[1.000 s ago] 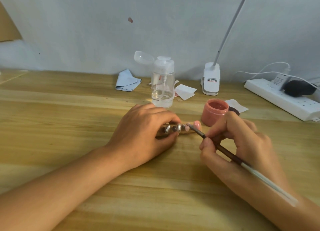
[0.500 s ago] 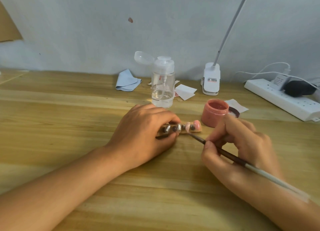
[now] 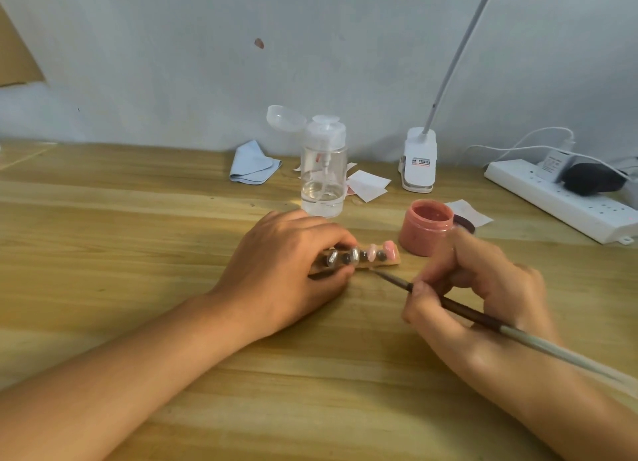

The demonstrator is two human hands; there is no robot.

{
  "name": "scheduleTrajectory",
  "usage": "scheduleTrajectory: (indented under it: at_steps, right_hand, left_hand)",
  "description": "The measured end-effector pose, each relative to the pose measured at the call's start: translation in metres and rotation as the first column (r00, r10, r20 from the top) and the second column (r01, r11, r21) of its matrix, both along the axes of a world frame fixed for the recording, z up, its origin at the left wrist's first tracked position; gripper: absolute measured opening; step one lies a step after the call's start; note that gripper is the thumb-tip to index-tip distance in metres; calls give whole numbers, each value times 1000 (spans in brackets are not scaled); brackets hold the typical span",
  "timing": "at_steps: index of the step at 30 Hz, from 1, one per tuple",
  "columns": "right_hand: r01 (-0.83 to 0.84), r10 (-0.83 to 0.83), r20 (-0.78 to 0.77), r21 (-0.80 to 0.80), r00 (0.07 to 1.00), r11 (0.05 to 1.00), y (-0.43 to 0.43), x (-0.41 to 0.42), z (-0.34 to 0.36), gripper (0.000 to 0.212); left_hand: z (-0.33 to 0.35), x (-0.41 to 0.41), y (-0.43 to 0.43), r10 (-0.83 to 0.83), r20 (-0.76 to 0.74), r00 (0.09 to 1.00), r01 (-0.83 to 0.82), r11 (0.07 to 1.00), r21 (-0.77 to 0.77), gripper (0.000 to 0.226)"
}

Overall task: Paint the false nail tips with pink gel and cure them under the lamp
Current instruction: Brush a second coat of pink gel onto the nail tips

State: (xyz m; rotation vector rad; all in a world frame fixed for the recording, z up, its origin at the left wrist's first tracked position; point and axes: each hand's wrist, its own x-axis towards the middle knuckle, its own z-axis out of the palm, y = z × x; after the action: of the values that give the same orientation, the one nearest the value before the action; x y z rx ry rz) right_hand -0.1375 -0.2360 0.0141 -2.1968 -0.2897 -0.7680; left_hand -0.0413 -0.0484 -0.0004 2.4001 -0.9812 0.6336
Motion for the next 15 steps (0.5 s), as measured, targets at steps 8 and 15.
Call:
scheduleTrajectory:
  at_steps: [8, 15]
  right_hand:
    - [53, -76, 70, 295, 995, 954, -4, 9, 3, 12]
    - [88, -126, 29, 560, 992, 824, -21, 19, 0, 13]
  left_hand:
    - [-1, 5, 1, -14, -149, 989, 3, 997, -78, 15]
    - [0, 8, 1, 12, -259, 966, -50, 989, -138, 24]
